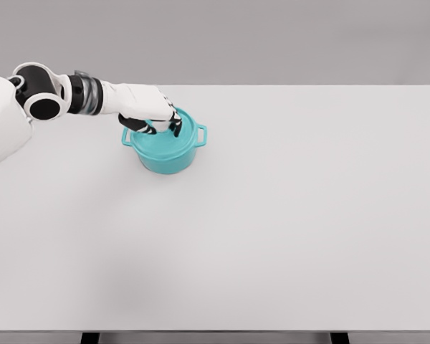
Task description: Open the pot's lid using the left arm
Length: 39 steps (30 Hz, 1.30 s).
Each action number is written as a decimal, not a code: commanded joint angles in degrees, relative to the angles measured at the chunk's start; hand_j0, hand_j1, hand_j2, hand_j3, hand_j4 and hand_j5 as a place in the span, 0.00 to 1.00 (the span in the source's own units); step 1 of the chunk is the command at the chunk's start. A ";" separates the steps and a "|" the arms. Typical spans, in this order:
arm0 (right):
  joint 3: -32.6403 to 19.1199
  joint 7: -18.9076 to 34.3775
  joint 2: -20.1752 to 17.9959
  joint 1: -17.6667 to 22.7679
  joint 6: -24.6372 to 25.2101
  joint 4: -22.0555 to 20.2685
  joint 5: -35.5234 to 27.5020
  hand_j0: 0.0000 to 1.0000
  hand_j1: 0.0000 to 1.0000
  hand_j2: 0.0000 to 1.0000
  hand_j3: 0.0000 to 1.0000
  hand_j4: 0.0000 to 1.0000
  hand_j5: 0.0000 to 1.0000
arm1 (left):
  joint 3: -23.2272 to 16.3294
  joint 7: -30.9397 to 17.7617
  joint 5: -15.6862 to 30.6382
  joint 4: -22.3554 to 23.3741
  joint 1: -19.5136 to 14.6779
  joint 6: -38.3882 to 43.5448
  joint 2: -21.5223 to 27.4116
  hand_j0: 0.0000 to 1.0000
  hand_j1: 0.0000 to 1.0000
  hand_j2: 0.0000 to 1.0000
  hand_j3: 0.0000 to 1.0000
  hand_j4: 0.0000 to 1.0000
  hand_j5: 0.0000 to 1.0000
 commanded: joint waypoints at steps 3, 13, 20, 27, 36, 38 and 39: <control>0.00 0.01 -0.01 0.00 -0.01 -0.01 -0.01 1.00 1.00 1.00 1.00 1.00 1.00 | 0.27 0.02 0.24 -0.05 0.00 0.14 0.07 0.49 0.49 0.49 0.49 0.49 0.49; 0.00 0.01 -0.01 0.00 -0.01 -0.01 -0.01 1.00 1.00 1.00 1.00 1.00 1.00 | 3.17 0.02 0.68 -1.46 -0.26 0.14 9.38 0.48 0.48 0.48 0.48 0.48 0.48; 0.00 0.01 -0.01 0.00 -0.01 -0.01 -0.01 1.00 1.00 1.00 1.00 1.00 1.00 | 4.49 0.02 0.59 -1.37 1.49 0.14 17.03 0.48 0.48 0.48 0.48 0.48 0.48; 0.00 0.01 -0.01 0.00 -0.01 -0.01 -0.01 1.00 1.00 1.00 1.00 1.00 1.00 | 4.40 0.02 0.41 -1.02 2.11 0.14 17.20 0.49 0.49 0.49 0.49 0.49 0.49; 0.00 0.01 -0.01 0.00 -0.01 -0.01 -0.01 1.00 1.00 1.00 1.00 1.00 1.00 | 5.10 0.02 0.41 -0.84 2.20 0.14 17.47 0.51 0.51 0.51 0.51 0.51 0.51; 0.00 0.01 -0.01 0.00 -0.01 -0.01 -0.01 1.00 1.00 1.00 1.00 1.00 1.00 | 5.19 0.02 0.41 -0.75 2.20 0.14 17.38 0.52 0.52 0.52 0.52 0.52 0.52; 0.00 0.01 -0.01 0.00 -0.01 -0.01 -0.01 1.00 1.00 1.00 1.00 1.00 1.00 | 5.19 0.02 0.41 -0.75 2.11 0.14 17.47 0.54 0.54 0.54 0.54 0.54 0.54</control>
